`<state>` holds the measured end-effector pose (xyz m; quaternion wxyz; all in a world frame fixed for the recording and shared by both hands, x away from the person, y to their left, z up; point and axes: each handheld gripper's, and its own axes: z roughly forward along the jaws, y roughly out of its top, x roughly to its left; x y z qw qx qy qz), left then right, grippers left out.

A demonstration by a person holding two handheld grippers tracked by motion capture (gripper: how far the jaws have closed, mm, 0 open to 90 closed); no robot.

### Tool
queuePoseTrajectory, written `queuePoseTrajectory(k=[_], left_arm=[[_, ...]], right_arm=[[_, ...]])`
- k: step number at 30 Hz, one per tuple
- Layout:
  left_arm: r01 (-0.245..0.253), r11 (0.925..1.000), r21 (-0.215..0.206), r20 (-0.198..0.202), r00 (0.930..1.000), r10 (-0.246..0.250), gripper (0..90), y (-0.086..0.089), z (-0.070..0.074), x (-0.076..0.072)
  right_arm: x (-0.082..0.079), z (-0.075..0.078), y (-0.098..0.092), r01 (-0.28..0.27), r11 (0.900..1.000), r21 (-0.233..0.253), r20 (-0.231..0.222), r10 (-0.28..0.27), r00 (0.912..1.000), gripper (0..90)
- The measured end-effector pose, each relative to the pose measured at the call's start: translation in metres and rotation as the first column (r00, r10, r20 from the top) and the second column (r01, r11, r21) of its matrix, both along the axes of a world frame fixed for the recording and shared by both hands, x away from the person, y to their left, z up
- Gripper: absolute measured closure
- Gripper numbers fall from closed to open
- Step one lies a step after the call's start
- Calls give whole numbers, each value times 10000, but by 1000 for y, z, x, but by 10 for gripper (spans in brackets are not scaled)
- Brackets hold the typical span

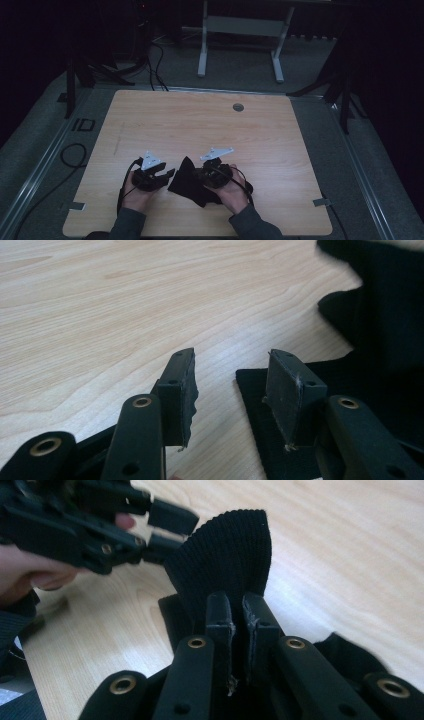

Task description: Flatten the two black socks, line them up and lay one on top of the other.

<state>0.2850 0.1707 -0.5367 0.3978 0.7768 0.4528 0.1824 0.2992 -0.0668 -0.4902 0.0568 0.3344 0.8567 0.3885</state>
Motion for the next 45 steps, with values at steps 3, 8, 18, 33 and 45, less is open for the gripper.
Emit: queuePoseTrajectory(k=[3, 8, 18, 33, 45], left_arm=[[-14, 10000, 7, 26, 10000, 14, 554, 0, 0, 0], [46, 10000, 34, 52, 10000, -46, 554, -2, 1, -2], [99, 9999, 55, 45, 9999, -99, 555, -3, 0, -2], [1004, 9924, 705, 20, 9949, -1008, 701, -20, -2, -13], [1274, 9717, 1989, -669, 9910, -1163, 797, -33, -14, -10]], right_arm=[[-2, -9, 7, -10, 9999, -145, -244, 6, 9997, 831], [-5, -24, 17, -48, 9987, -499, -550, 20, 9985, 830], [-2, -44, 31, 129, 9971, -756, -1155, -216, 9931, 830], [-3, -59, 33, 485, 9963, -714, -1282, -574, 9901, 828], [-4, -58, 32, 99, 9986, -510, -1352, -167, 9907, 736]])
